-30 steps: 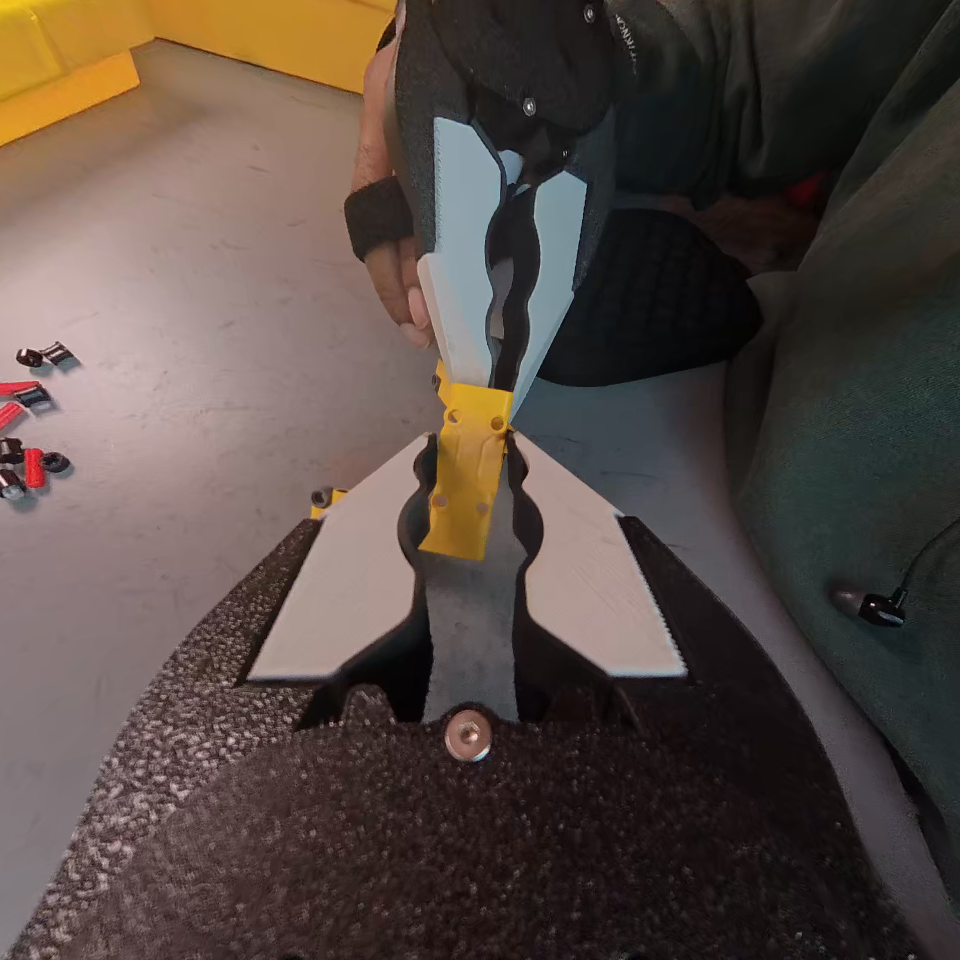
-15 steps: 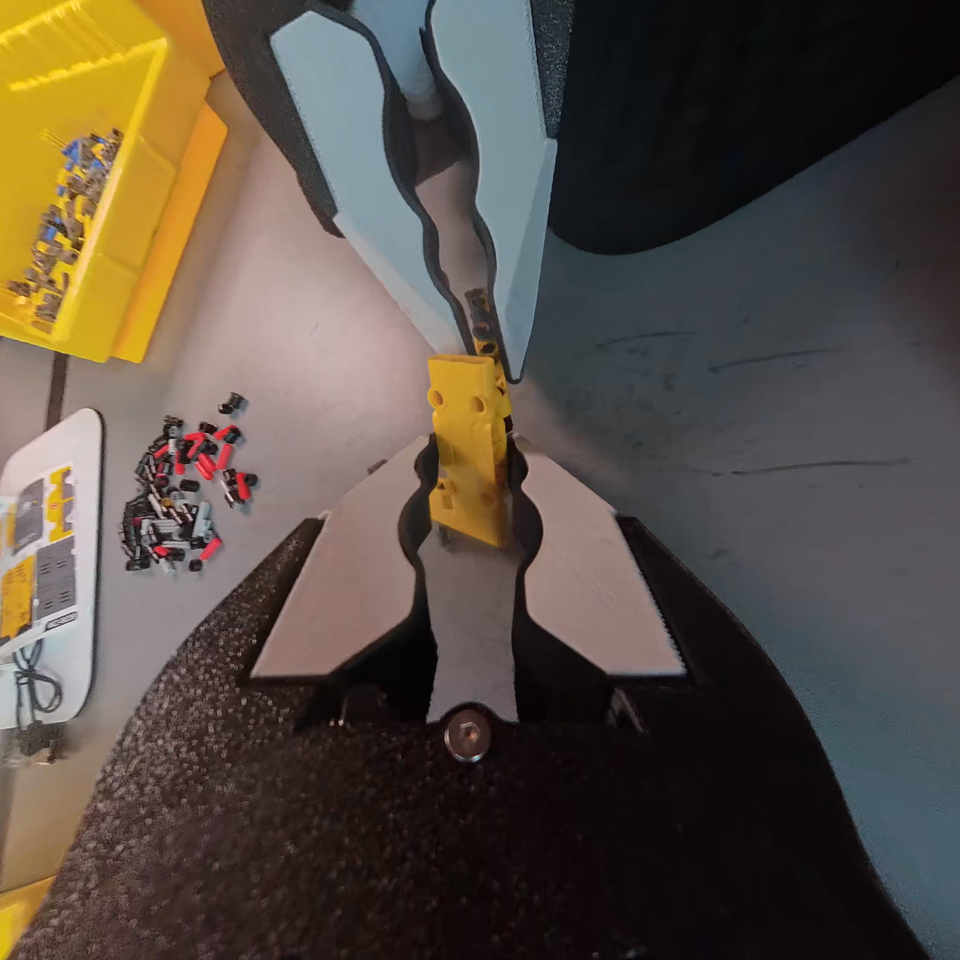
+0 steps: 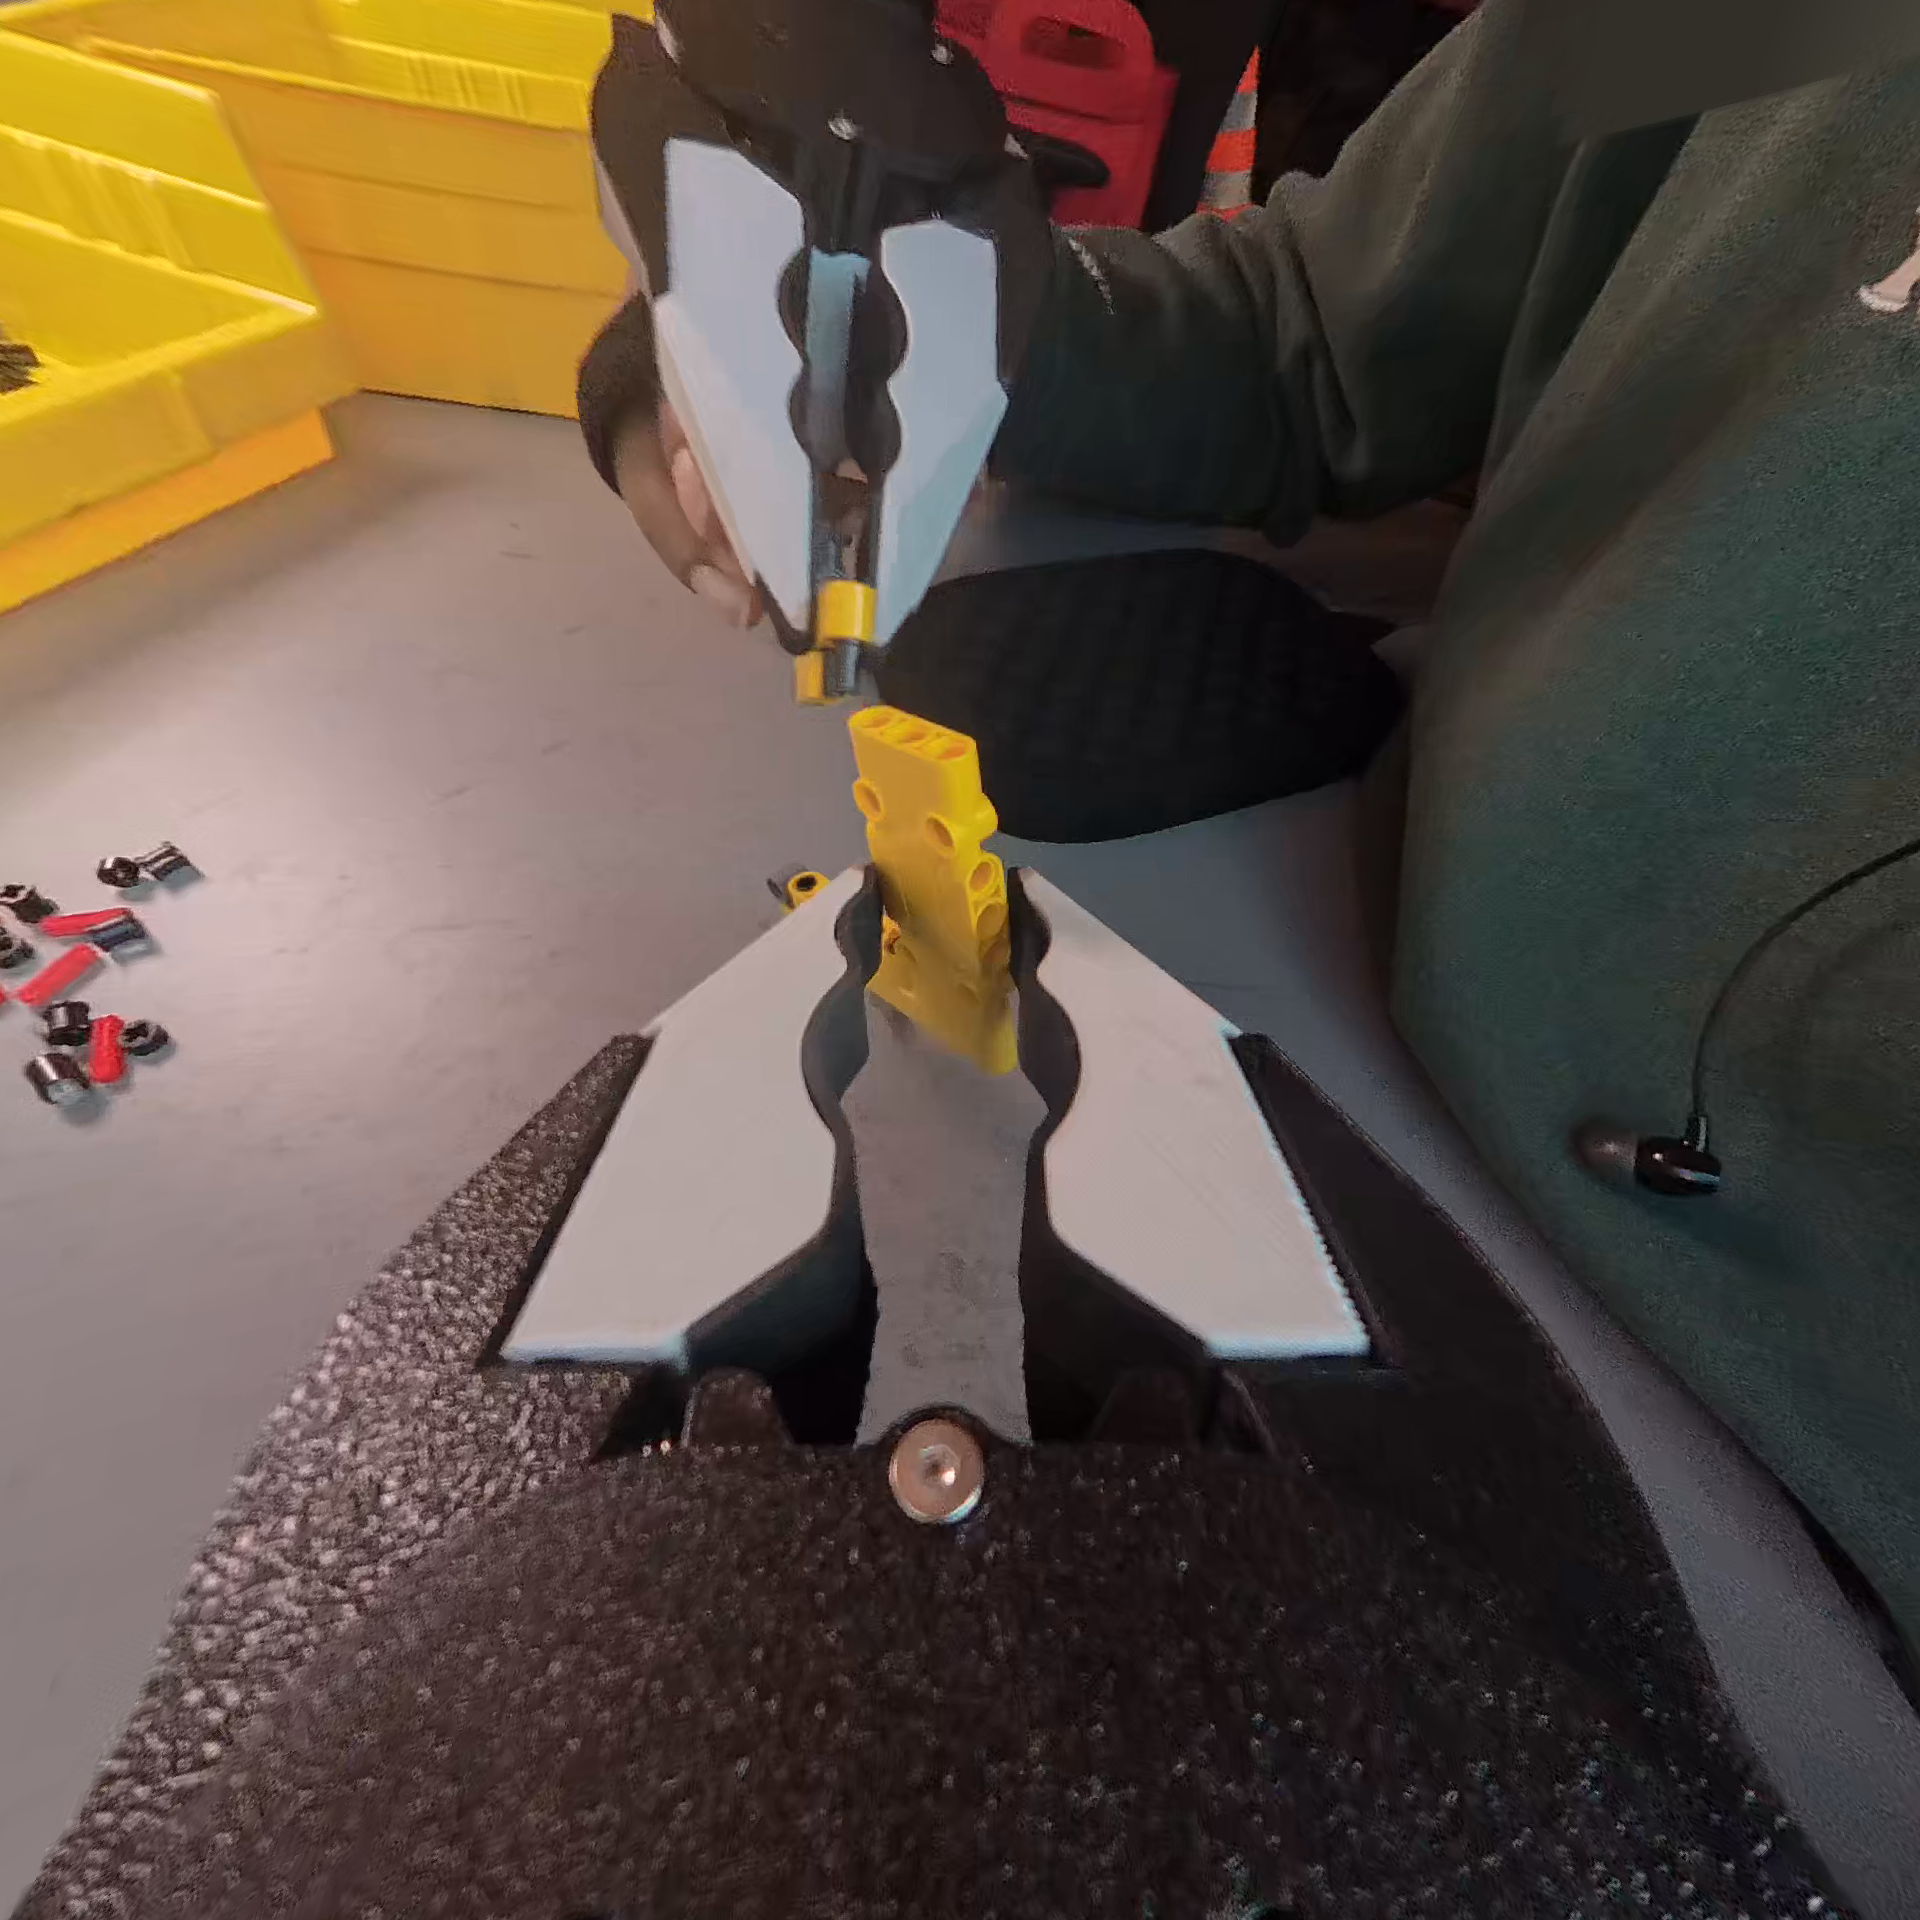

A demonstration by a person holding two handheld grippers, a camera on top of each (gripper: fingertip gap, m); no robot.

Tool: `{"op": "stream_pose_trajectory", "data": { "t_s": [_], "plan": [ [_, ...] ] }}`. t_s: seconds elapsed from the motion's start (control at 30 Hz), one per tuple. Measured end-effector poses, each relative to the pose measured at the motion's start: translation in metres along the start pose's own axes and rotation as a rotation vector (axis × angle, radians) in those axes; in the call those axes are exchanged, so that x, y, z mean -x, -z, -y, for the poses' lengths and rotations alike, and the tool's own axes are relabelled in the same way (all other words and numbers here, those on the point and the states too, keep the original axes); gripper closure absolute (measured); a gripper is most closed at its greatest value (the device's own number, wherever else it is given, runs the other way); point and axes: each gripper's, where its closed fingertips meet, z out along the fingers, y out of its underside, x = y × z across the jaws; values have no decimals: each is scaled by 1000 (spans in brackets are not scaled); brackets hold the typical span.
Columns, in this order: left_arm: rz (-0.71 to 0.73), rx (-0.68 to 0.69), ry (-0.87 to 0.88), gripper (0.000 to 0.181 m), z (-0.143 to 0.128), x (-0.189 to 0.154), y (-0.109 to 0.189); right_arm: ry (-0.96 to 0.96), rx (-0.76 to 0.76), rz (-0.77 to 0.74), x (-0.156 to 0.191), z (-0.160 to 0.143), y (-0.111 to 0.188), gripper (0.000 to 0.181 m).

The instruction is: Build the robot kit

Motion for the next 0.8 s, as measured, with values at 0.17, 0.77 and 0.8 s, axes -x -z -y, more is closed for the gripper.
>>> {"op": "stream_pose_trajectory", "data": {
  "t_s": [0.17, 0.77, 0.8],
  "plan": [
    [-61, 73, -39, 158, -7, -15, -15, 14, -2, -39, -3, 0, -9, 174],
    [65, -4, 71, 173, 2, 15, -1, -155, 17, 1, -4, -8, -16, 174],
    [64, 2, 90, 174, 0, 16, -1, -182, 17, 1, -6, -9, -16, 174]
  ]
}}
